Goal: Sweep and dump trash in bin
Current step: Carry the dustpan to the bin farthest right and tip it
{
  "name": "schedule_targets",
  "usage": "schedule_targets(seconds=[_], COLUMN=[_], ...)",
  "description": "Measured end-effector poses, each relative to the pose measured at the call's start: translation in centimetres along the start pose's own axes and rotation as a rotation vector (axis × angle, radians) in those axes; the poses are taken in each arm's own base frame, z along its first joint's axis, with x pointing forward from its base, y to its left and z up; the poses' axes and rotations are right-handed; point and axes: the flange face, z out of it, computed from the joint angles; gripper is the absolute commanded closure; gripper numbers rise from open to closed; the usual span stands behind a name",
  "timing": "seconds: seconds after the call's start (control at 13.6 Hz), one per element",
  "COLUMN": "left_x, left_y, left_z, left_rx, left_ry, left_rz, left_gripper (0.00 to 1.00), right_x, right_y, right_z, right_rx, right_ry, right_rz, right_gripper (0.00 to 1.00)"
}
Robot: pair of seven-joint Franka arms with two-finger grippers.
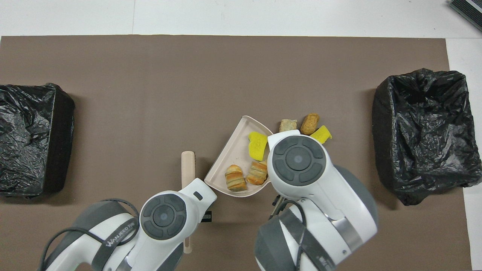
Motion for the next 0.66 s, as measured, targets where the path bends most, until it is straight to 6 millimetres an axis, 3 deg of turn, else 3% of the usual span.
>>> schedule_targets(seconds=[0.15,0.3,0.52,0.66], left_x=[-3.0,-4.3,-4.4,-4.1], left_y=[2.0,2.9,3.1,3.2], left_z=[0.6,0.7,1.8,2.6], left_rx=[-0.015,-0.036,-0.052,-0.051], left_ry=[0.012,0.008,0.014,0.016], left_rz=[-0.016,-0.038,-0.041,-0.044], left_gripper=[1.0,1.0,1.0,1.0], right_x=[-3.5,-6.1,-10.3,-15.4], right_y=[2.2,4.2,7.8,11.5], right_z=[-2.2,-3.7,-3.8,-3.1], right_rx=[0.003,-0.003,-0.007,-0.001], right_ry=[0.009,0.01,-0.004,-0.014], right_rz=[0.045,0.1,0.155,0.149], right_gripper=[1.0,1.0,1.0,1.0])
